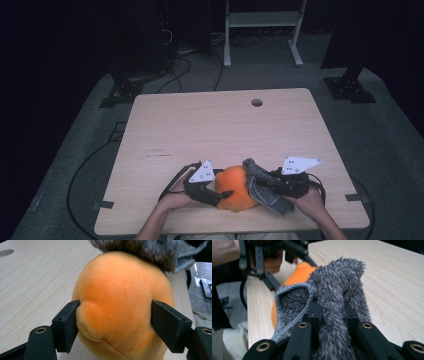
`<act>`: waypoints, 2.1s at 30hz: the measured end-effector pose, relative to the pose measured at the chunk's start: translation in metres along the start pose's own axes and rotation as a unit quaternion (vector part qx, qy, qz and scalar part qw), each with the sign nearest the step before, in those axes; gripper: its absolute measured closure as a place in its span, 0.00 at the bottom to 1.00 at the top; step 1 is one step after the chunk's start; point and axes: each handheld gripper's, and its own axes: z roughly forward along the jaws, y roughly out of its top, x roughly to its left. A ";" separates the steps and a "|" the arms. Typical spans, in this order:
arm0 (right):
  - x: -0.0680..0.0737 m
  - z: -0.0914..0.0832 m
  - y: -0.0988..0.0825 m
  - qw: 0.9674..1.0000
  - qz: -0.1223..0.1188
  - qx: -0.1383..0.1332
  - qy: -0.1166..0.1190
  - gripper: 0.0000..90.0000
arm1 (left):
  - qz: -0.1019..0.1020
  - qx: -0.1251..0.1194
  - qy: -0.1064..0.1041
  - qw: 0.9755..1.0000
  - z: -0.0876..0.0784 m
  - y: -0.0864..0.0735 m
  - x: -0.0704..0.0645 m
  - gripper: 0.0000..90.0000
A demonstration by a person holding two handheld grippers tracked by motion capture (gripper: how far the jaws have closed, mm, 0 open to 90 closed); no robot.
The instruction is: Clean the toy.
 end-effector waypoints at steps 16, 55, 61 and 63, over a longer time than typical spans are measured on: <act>0.017 -0.022 0.001 0.999 -0.035 0.007 -0.030 0.82 | 0.009 -0.054 0.007 0.998 0.008 0.026 -0.010 0.45; 0.005 0.012 0.012 1.000 -0.015 -0.011 -0.017 0.82 | -0.013 -0.021 0.003 1.000 -0.007 0.018 0.003 0.19; 0.014 0.003 0.006 0.999 -0.023 0.000 -0.025 0.82 | 0.009 0.007 0.008 1.000 0.006 0.019 -0.004 0.31; 0.015 -0.003 0.006 0.999 -0.023 0.001 -0.033 0.82 | 0.032 -0.016 0.021 0.999 0.004 0.023 -0.008 0.42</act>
